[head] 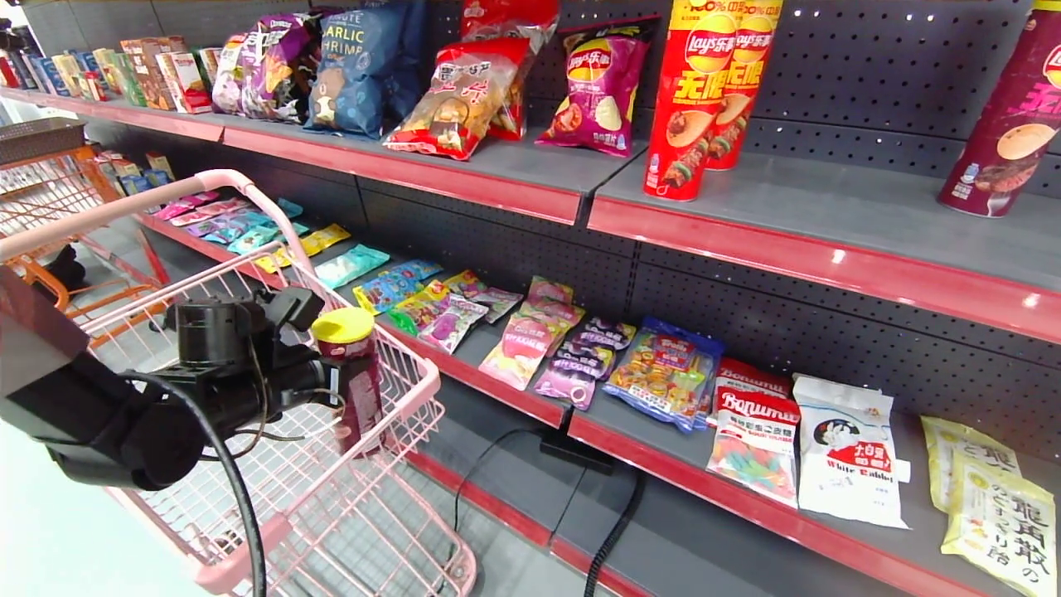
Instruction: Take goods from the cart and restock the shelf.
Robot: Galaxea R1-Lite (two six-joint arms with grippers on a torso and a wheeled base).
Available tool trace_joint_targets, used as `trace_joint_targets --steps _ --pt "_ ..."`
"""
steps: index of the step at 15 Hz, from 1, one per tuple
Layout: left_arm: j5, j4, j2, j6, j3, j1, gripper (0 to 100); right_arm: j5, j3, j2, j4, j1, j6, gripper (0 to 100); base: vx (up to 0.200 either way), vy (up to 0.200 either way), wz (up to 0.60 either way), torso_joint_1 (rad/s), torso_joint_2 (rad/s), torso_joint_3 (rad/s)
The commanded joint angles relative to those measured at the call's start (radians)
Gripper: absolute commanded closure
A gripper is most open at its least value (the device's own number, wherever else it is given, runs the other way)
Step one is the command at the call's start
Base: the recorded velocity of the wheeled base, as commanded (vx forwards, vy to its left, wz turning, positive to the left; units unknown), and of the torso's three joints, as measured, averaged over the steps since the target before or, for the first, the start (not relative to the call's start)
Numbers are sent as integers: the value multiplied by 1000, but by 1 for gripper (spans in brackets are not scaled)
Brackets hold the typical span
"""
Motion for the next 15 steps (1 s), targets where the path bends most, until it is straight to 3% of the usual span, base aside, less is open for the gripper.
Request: trace_joint_targets --steps 1,4,5,6,9,11,13,14,15 --pt "2 122 -211 -4 9 10 100 0 0 0 0 1 -1 0 0 0 0 0 0 0" --pt "14 413 -495 -8 -123 11 100 0 0 0 0 -1 -1 0 0 0 0 0 0 0" --pt "31 540 -590 -8 -218 -10 100 0 0 0 0 1 1 0 0 0 0 0 0 0" --pt "46 594 -636 -10 -274 -39 100 0 0 0 0 -1 2 0 0 0 0 0 0 0" --pt "84 617 -691 -16 -333 -127 100 3 0 0 0 -1 1 0 0 0 0 0 0 0" --pt "94 620 -711 -14 -326 -226 100 3 0 0 0 1 2 0 0 0 0 0 0 0" --pt "94 615 -702 -13 -321 -254 100 5 0 0 0 1 2 0 0 0 0 0 0 0" --pt "51 615 -693 -14 -320 -297 100 5 0 0 0 1 2 0 0 0 0 0 0 0" --pt "11 615 -687 -14 -320 -303 100 5 0 0 0 1 2 0 0 0 0 0 0 0"
